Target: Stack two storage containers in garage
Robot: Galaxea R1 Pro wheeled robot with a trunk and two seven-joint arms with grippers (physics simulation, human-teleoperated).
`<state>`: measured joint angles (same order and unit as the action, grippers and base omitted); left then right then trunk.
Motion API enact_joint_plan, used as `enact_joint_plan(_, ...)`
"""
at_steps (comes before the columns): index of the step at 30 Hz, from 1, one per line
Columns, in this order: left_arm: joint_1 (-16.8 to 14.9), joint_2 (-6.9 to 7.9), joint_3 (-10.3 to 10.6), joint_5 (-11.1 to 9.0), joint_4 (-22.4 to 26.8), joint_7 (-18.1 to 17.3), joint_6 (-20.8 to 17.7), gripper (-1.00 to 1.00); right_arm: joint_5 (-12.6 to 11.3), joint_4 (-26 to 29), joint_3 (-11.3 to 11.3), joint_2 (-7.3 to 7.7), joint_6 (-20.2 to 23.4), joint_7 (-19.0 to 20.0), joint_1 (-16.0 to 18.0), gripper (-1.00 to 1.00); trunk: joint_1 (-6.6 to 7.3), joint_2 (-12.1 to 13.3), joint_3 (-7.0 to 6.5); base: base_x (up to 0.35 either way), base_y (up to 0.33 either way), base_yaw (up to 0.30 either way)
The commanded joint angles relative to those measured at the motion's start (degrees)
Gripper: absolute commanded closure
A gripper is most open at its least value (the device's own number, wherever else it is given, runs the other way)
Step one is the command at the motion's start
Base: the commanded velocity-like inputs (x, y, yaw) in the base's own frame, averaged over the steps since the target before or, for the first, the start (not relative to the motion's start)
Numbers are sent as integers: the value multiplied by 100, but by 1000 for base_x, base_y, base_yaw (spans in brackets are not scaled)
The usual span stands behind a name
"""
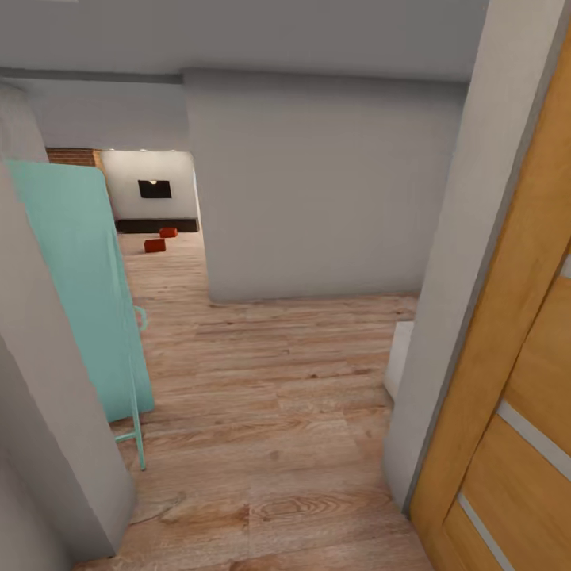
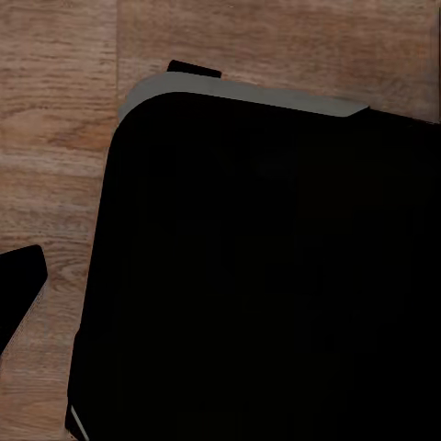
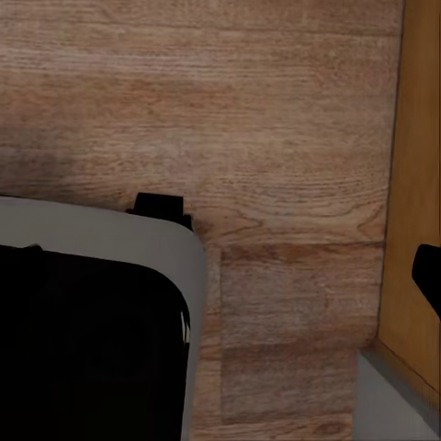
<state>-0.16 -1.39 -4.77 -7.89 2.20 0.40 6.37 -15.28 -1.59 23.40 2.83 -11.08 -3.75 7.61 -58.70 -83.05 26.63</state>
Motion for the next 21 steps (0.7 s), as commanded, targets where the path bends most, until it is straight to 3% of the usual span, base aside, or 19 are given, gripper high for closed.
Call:
enact_joint_plan(1,-2,-2,-42,-8,0,4,13,-100,-49,-17,49,-2,-27,-3,6,-100,-3,-2,5,325,0,0)
enact_joint_plan(10,-2,-4,-42,-10,0,4,13,-100,-54,-17,44,-4,0,2,7,-100,-3,-2,5,325,0,15)
enact_joint_plan(21,-2,-11,-42,-8,0,4,13,-100,-49,-17,36,4,-27,27,5,-100,-3,-2,5,325,0,148)
